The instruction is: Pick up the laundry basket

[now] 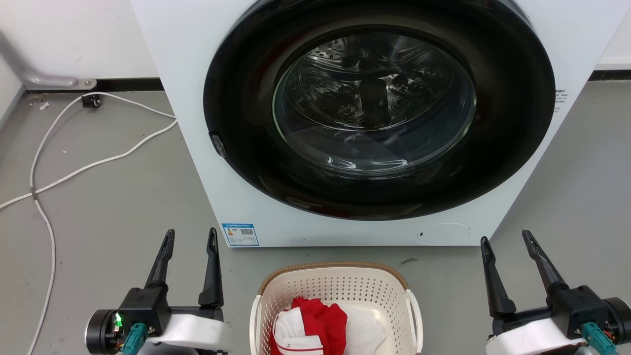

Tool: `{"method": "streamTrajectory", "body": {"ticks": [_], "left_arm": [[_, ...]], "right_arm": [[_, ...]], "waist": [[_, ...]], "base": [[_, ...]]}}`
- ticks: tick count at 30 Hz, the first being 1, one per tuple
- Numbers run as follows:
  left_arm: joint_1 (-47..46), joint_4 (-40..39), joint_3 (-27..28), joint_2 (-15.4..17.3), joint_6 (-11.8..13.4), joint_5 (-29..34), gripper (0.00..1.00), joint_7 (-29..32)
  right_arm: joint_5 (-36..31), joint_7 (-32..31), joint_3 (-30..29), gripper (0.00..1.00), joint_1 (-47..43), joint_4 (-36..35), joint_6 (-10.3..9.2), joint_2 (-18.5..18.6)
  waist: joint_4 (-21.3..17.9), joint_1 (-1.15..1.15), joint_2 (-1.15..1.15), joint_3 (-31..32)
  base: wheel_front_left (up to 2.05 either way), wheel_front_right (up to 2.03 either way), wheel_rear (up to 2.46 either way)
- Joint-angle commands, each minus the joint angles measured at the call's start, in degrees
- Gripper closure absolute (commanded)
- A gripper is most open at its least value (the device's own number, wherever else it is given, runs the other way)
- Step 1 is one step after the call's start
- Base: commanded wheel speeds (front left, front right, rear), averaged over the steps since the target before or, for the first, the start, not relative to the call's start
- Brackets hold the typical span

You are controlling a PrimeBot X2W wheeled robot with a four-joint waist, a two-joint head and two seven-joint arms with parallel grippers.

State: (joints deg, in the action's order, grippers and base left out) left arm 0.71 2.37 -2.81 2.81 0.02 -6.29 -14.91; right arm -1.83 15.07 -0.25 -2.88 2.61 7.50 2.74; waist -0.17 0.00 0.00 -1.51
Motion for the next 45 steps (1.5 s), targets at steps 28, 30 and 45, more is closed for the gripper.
{"method": "streamTrajectory", "body": {"ticks": [28, 30, 45], "left_arm": [[-4.61, 7.23, -0.03, 0.12, -0.53, -0.08, 0.00, -0.31], [-5.90, 9.58, -0.34, 0.11, -0.90, -0.15, 0.00, -0.31], [-18.88, 28.33, -0.43, 0.11, -2.46, -0.07, 0.00, -0.31]], "right_arm": [[-2.76, 0.15, 1.79, 0.00, 4.31, 4.47, -0.02, 0.22], [-3.65, 0.15, 2.42, 0.00, 5.67, 5.78, -0.02, 0.23], [-8.59, 0.15, 3.64, 0.00, 17.44, 21.29, -0.03, 0.19]], "waist": [[-0.54, 0.00, 0.00, -6.12], [-0.63, 0.00, 0.00, -8.00], [-1.05, 0.00, 0.00, -21.56]], "base": [[0.00, 0.00, 0.00], [0.00, 0.00, 0.00], [0.00, 0.00, 0.00]]}}
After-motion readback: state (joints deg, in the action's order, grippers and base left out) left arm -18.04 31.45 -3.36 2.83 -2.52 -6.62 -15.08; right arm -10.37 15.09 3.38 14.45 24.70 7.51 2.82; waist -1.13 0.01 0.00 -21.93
